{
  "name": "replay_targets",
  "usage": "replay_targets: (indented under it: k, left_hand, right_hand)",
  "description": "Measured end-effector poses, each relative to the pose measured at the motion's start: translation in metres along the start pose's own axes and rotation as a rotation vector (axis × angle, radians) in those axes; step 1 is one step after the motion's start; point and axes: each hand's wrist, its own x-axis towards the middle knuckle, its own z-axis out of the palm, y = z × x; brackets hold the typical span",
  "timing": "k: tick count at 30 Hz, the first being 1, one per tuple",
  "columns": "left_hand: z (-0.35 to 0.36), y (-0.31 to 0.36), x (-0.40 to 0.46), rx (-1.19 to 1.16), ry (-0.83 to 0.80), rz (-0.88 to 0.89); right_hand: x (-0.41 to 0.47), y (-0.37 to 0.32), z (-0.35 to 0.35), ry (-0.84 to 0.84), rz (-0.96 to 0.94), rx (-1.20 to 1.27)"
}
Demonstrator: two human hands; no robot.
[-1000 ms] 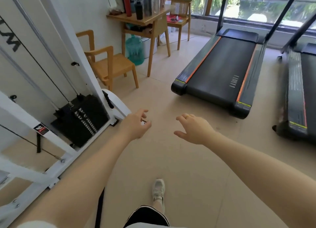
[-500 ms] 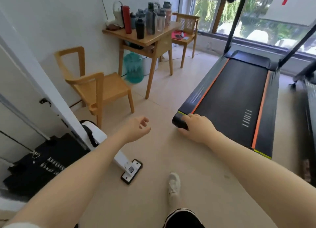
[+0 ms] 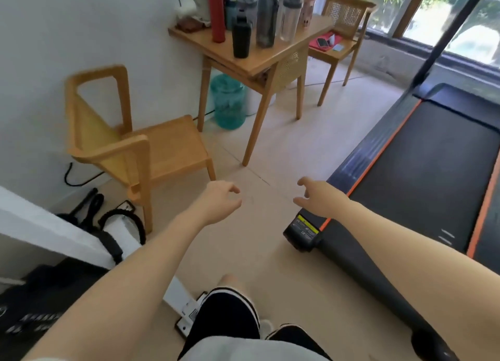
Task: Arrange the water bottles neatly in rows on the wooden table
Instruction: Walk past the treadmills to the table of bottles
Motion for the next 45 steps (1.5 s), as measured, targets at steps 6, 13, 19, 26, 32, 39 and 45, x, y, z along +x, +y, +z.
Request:
replay_targets:
  k: [6,13,19,26,32,39,45]
  left_hand:
    - [-0.037,-0.006,0.151,0.053,0.008,0.047]
    - [-0.111,-0.002,0.336,0.003,-0.103,0.114]
    - [-0.161,0.045,0.476,0.034,-0.222,0.206]
    - [-0.17,0.11,0.597,0.088,-0.227,0.39]
    - [-0.152,0.18,0.713,0.07,-0.181,0.437]
    - [-0.17,0.285,0.829,-0.002,-0.001,0.44]
    - [-0.179,0.33,0.901,-0.003,0.067,0.407]
  right_hand:
    - [0.135,0.012,-0.034,-0.107,-0.024,-0.189]
    - [0.292,0.018,-0.122,-0.16,0.089,-0.295]
    - [0.379,0.043,-0.2,-0.073,0.29,-0.033]
    - [0.46,0.123,-0.269,0.001,0.464,0.017]
    - [0.547,0.207,-0.33,0.065,0.436,0.129]
    - [0.63,0.286,-0.437,0.182,0.314,0.117]
    - [0.691,0.333,-0.496,0.191,0.245,0.136]
